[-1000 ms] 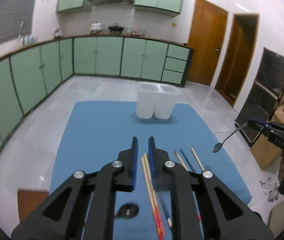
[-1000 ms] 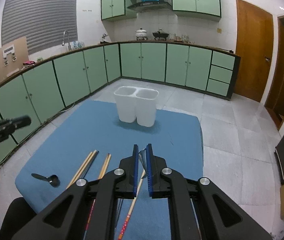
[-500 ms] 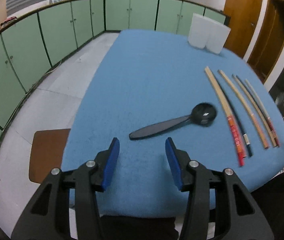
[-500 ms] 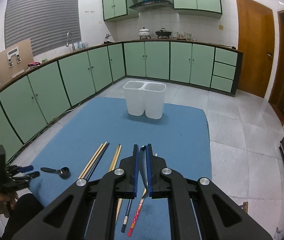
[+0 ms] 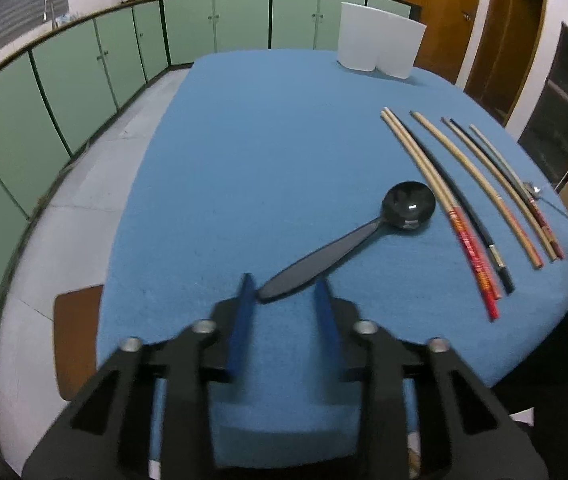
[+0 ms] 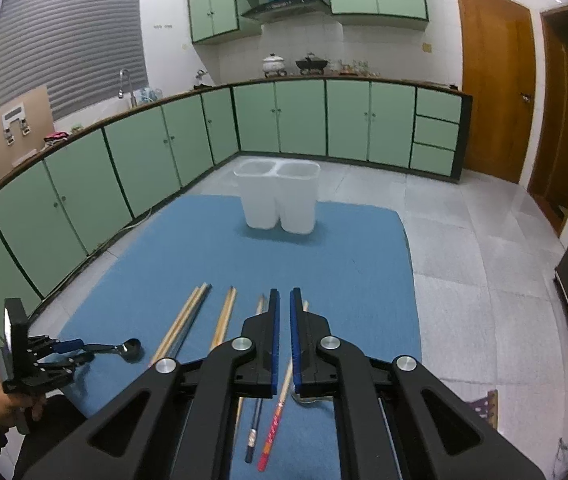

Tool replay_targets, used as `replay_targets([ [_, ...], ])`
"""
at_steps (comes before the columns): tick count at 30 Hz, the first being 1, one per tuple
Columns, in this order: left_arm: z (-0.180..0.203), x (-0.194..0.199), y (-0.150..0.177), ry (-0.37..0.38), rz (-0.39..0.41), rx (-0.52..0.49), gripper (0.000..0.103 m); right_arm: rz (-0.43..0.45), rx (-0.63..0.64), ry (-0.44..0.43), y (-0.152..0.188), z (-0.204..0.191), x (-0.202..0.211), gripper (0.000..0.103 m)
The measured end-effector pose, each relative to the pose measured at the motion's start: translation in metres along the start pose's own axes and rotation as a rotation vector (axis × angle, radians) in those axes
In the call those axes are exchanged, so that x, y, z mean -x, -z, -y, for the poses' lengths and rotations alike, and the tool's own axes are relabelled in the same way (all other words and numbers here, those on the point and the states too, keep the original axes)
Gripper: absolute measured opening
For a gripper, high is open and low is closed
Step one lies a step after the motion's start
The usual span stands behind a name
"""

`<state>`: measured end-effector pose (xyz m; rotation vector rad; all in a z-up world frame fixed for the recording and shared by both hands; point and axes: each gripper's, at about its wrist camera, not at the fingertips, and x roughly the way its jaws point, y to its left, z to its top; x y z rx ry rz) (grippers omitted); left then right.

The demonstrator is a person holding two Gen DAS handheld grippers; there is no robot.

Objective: Organize utensils

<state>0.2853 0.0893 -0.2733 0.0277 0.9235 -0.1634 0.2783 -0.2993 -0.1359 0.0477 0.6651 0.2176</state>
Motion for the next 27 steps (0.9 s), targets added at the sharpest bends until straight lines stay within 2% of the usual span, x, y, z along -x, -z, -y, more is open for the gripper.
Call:
replay_targets([
  [1, -0.001, 0.003, 0.002, 0.024, 0.005, 0.016, 0.015, -0.009, -0.011, 0.006, 0.005, 0.004, -0.001, 0.005],
  [4, 0.002, 0.005, 0.009, 0.097, 0.003, 0.049, 0.013, -0.040, -0.053, 0.017, 0.020, 0.018, -0.004, 0.005],
  [10, 0.034, 0.021, 0.026, 0.201, 0.045, -0.013, 0.017, -0.050, -0.147, 0.037, 0.055, 0.052, 0.006, 0.005],
  [12, 0.046, 0.028, 0.030, 0.157, 0.079, -0.067, 0.024, -0.051, -0.162, 0.052, 0.069, 0.063, 0.010, 0.005],
  [14, 0.055, 0.032, 0.033, 0.048, 0.103, -0.095, 0.054, -0.049, -0.139, 0.053, 0.081, 0.070, 0.010, 0.006],
  [15, 0.055, 0.032, 0.032, 0.011, 0.113, -0.085, 0.056, -0.052, -0.103, 0.050, 0.089, 0.074, 0.008, 0.006],
  [17, 0.052, 0.031, 0.030, -0.033, 0.115, -0.071, 0.056, -0.068, -0.047, 0.003, 0.104, 0.082, 0.001, 0.010],
  [20, 0.058, 0.016, 0.029, 0.004, 0.057, -0.120, 0.055, -0.096, 0.022, -0.018, 0.121, 0.092, -0.012, 0.016],
  [22, 0.063, 0.006, 0.029, 0.040, 0.019, -0.152, 0.051, -0.112, 0.081, 0.003, 0.131, 0.099, -0.021, 0.017],
  [24, 0.065, 0.004, 0.026, 0.054, 0.019, -0.158, 0.049, -0.113, 0.096, 0.006, 0.140, 0.104, -0.027, 0.017],
  [27, 0.069, 0.004, 0.025, 0.069, 0.021, -0.154, 0.033, -0.114, 0.106, -0.002, 0.145, 0.111, -0.037, 0.017],
])
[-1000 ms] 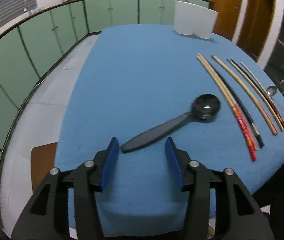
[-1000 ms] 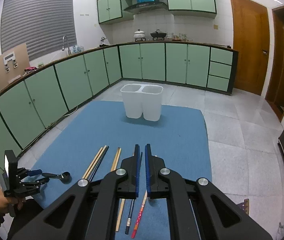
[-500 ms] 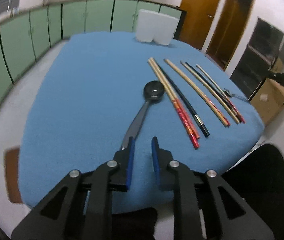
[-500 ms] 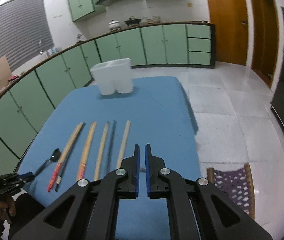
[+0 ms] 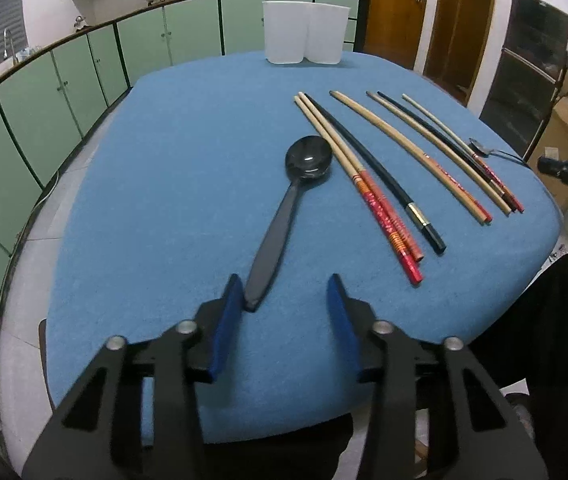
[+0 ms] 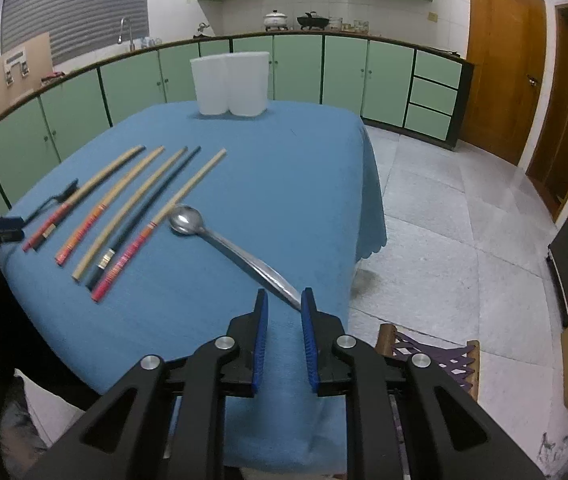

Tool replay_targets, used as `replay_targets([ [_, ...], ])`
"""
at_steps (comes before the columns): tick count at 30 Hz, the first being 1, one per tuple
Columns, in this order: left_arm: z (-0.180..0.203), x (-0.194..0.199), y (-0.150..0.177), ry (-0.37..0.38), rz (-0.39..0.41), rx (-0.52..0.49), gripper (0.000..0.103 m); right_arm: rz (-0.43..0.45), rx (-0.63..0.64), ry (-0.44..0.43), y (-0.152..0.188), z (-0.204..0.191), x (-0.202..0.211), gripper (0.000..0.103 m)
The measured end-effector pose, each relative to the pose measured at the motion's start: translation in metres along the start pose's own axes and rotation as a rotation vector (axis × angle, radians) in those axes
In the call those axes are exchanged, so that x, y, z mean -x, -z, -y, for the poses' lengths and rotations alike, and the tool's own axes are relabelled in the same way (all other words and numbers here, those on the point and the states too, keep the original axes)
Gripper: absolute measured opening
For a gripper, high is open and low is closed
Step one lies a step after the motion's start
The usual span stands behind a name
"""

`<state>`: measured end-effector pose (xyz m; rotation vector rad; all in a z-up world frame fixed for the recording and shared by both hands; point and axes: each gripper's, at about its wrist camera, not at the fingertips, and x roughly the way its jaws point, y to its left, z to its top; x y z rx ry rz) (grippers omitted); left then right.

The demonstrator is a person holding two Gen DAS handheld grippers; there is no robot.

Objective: Organize utensils

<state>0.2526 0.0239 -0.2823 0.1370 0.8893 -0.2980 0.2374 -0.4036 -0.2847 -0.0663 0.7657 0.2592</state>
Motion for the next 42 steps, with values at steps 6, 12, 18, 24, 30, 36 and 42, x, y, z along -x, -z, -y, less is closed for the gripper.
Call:
replay_targets([
  [6, 0.008, 0.000, 0.002, -0.012, 0.004, -0.003, 0.018, 0.003, 0.055, -0.024, 0.000, 0.001, -0.017, 0.027],
  [12, 0.012, -0.002, -0.001, -0.024, 0.005, 0.010, 0.018, -0.032, -0.012, -0.080, -0.001, 0.008, -0.015, 0.035],
  [18, 0.021, 0.004, 0.005, 0.001, 0.008, 0.020, 0.018, -0.016, 0.102, -0.148, 0.005, -0.046, 0.013, 0.031],
  [24, 0.022, 0.006, 0.007, -0.037, 0.016, 0.064, 0.023, 0.066, 0.062, -0.057, 0.010, -0.035, 0.020, 0.031],
  [30, 0.026, 0.004, 0.006, -0.060, 0.015, 0.048, 0.024, 0.011, 0.063, -0.096, 0.003, -0.003, -0.013, 0.032],
  [36, 0.026, 0.005, 0.006, -0.051, 0.014, 0.083, 0.019, -0.037, 0.139, -0.138, 0.016, -0.032, 0.003, 0.028],
  [42, 0.033, 0.010, 0.014, -0.043, 0.022, 0.074, 0.014, 0.000, 0.140, -0.106, 0.028, -0.045, 0.012, 0.027],
])
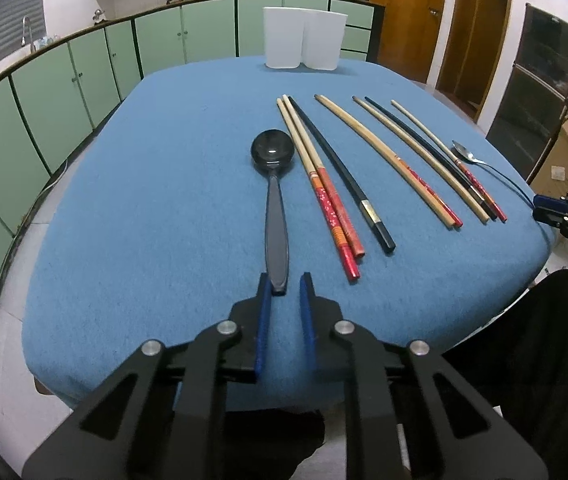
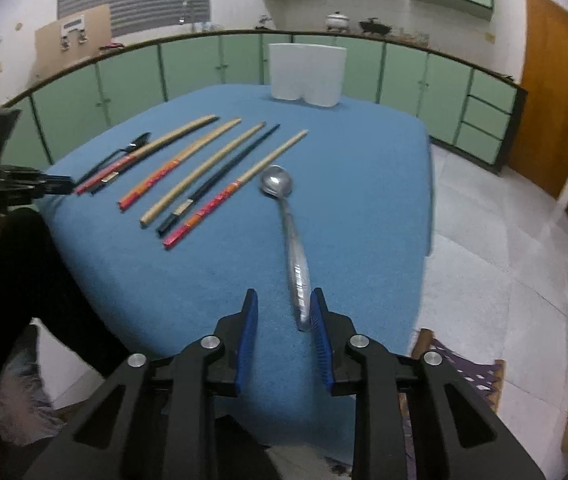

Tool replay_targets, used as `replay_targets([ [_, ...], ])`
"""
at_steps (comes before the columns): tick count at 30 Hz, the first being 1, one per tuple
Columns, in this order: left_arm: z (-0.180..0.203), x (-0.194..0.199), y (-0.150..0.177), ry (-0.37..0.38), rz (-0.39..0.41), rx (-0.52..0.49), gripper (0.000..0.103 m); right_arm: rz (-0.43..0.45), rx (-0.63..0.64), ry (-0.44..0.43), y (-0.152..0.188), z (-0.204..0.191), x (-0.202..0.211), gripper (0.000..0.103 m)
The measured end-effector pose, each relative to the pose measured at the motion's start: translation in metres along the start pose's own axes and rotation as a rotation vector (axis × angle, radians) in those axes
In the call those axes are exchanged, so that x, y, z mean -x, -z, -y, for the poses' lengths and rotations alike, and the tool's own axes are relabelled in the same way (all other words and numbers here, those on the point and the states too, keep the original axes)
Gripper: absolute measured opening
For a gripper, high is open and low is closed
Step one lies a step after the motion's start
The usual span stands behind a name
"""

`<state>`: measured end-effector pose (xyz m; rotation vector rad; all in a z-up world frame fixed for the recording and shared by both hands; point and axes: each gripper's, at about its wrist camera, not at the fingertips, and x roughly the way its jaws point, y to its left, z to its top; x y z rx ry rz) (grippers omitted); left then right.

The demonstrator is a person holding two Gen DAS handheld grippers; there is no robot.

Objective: Organize utensils

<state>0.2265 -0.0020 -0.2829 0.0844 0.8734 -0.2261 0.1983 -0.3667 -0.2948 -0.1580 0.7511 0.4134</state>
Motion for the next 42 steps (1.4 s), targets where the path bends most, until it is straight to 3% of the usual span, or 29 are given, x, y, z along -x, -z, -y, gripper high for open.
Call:
replay_targets([
  [2, -0.001, 0.000, 0.000, -0.005, 0.002, 0.010, 0.016, 0.014, -0.022, 0.004, 0.001, 0.001, -0.001, 0.027],
  [5, 0.001, -0.001, 0.001, -0.016, 0.010, 0.014, 0.014, 0.033, -0.043, 0.008, 0.003, 0.003, -0.003, 0.011],
  [8, 0.006, 0.001, 0.004, -0.022, 0.019, 0.000, 0.006, 0.047, -0.062, 0.007, 0.003, 0.004, -0.006, 0.008],
  [12, 0.004, 0.002, 0.004, -0.014, 0.024, 0.022, 0.005, 0.050, -0.099, -0.006, -0.005, 0.006, 0.002, 0.001],
  [17, 0.002, 0.008, -0.001, -0.004, 0.041, 0.027, 0.005, 0.105, -0.114, 0.000, -0.028, 0.001, 0.027, 0.001],
  [21, 0.006, -0.002, 0.002, -0.016, 0.017, 0.013, 0.009, 0.074, -0.094, 0.004, -0.024, -0.001, 0.016, 0.001],
  [22, 0.006, -0.002, 0.001, -0.016, 0.022, 0.015, 0.020, 0.061, -0.087, 0.000, -0.022, -0.002, 0.012, 0.001],
  [23, 0.006, -0.001, 0.000, -0.020, 0.026, 0.018, 0.042, 0.049, -0.072, 0.003, -0.018, -0.003, 0.008, 0.001],
  [25, 0.003, 0.000, 0.000, -0.037, 0.049, 0.040, 0.054, 0.034, -0.058, 0.000, -0.012, -0.005, 0.003, 0.002],
  [30, 0.000, -0.008, -0.004, -0.033, 0.046, 0.039, 0.051, 0.038, -0.053, 0.004, -0.004, -0.002, 0.002, 0.010],
  [32, 0.003, -0.012, -0.007, -0.034, 0.050, 0.019, 0.034, 0.042, -0.068, 0.002, -0.003, 0.002, 0.002, 0.012],
  [37, 0.012, -0.015, -0.010, -0.031, 0.057, -0.018, 0.013, 0.047, -0.057, -0.008, 0.002, 0.002, -0.006, 0.016],
  [40, 0.012, -0.015, -0.011, -0.019, 0.059, -0.011, 0.012, 0.052, -0.065, -0.010, 0.002, 0.002, -0.006, 0.016],
  [42, 0.010, -0.013, -0.013, -0.009, 0.059, -0.002, 0.012, 0.046, -0.070, -0.019, 0.001, 0.000, -0.005, 0.009],
])
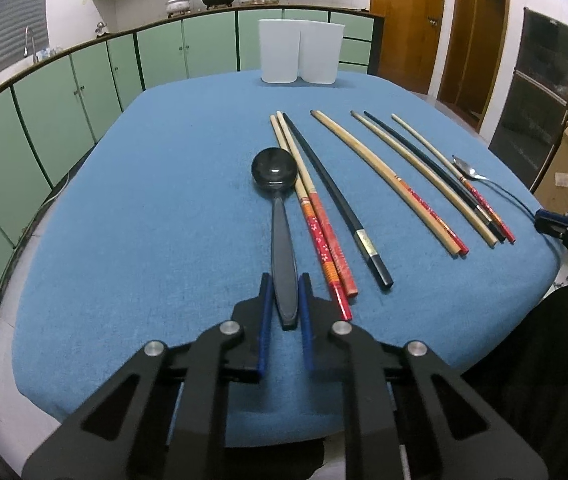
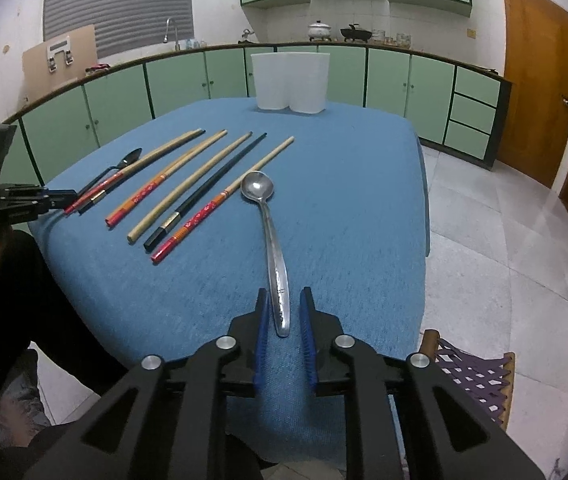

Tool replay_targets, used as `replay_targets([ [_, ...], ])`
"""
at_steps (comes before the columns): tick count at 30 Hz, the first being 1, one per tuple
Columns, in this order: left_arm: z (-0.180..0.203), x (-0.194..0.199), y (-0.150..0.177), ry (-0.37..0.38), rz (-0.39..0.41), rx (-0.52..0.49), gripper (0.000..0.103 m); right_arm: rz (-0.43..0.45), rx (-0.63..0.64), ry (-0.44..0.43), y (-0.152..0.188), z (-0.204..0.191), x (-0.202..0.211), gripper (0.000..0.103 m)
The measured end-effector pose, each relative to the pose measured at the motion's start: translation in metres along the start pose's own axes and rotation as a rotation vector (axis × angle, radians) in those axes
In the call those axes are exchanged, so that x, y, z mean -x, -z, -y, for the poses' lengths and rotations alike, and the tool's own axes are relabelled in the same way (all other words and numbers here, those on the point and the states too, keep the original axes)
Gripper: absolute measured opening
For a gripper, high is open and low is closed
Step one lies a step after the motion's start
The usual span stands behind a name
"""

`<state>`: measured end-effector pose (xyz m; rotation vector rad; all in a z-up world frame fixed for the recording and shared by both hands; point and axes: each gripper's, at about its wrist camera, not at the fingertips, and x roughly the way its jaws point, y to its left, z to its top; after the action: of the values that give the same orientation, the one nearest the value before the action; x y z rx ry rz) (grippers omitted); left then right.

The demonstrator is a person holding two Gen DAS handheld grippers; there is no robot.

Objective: Organize utensils

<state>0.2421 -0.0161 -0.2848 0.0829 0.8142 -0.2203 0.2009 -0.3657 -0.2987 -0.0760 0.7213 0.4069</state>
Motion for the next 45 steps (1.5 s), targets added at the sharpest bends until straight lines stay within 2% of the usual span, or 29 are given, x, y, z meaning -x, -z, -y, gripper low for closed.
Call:
replay_targets([
  [4, -0.001, 0.013, -0.005, 0.008, 0.027, 0.010, 0.012, 0.010, -0.010, 0.003, -0.008, -0.004, 0.010, 0.008],
  [9, -0.001, 0.033, -0.019, 0.013, 0.068, 0.019, 0.012, 0.069, -0.035, 0.011, -0.032, -0.007, 0.031, 0.007],
  [18, -0.007, 0.058, -0.065, 0.029, 0.150, 0.008, 0.012, 0.123, 0.012, 0.022, -0.100, -0.014, 0.055, 0.002],
  [21, -0.008, 0.056, -0.083, 0.055, 0.134, -0.004, 0.012, 0.091, 0.038, 0.021, -0.125, -0.014, 0.050, 0.002],
  [26, -0.011, 0.055, -0.104, 0.092, 0.119, -0.029, 0.012, 0.085, 0.075, 0.019, -0.154, -0.017, 0.046, 0.002],
  [31, -0.018, 0.054, -0.110, 0.138, 0.030, -0.021, 0.012, 0.105, 0.083, 0.013, -0.159, -0.026, 0.044, 0.002],
  [33, -0.022, 0.055, -0.107, 0.131, 0.005, -0.031, 0.012, 0.110, 0.082, 0.006, -0.156, -0.029, 0.043, 0.002],
  [38, -0.033, 0.058, -0.109, 0.125, -0.002, -0.013, 0.012, 0.133, 0.045, -0.007, -0.154, -0.028, 0.044, 0.002],
  [45, -0.029, 0.067, -0.135, 0.132, 0.036, -0.023, 0.012, 0.172, 0.039, -0.018, -0.175, -0.027, 0.050, 0.002],
])
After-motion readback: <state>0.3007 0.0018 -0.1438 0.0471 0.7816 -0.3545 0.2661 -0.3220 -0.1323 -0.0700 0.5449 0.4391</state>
